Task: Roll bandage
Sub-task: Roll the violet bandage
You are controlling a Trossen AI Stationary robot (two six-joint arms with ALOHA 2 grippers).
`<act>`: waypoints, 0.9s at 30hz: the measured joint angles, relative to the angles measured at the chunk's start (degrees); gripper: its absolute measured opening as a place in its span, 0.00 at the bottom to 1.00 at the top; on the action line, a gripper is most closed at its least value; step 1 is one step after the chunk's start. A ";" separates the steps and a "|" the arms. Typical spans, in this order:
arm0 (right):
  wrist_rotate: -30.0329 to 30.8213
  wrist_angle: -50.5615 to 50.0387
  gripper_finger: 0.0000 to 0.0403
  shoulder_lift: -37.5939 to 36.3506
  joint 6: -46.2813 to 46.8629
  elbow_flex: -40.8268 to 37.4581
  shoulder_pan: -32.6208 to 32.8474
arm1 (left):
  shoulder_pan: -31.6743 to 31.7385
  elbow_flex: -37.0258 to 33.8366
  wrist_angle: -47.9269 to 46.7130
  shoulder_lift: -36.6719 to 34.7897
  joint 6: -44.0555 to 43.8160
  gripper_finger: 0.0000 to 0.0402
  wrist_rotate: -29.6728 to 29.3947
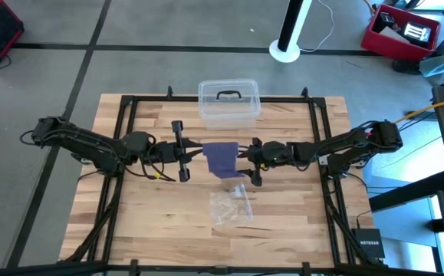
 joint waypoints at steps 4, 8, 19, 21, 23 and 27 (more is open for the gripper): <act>1.16 0.05 0.72 -0.56 0.05 -0.06 0.02 | 0.00 0.00 -0.59 0.00 0.48 0.03 0.00; 3.58 1.77 0.72 -1.07 -0.16 -0.06 0.00 | 0.00 0.00 -2.12 0.02 4.47 0.03 0.47; 3.37 5.84 0.72 -1.68 -0.08 -0.04 2.12 | 1.29 -0.02 -2.67 -3.56 3.14 0.03 -0.86; 3.88 7.15 0.72 -1.20 1.66 -0.02 2.94 | 1.65 -0.02 -2.69 -3.56 2.43 0.03 -1.33; 4.01 7.62 0.72 -0.38 2.69 0.03 4.00 | 2.04 -0.02 -3.82 -3.62 1.00 0.03 -1.32; 4.08 12.19 0.72 2.13 2.98 0.00 5.09 | 2.64 -0.26 -6.00 -3.55 -1.76 0.03 5.77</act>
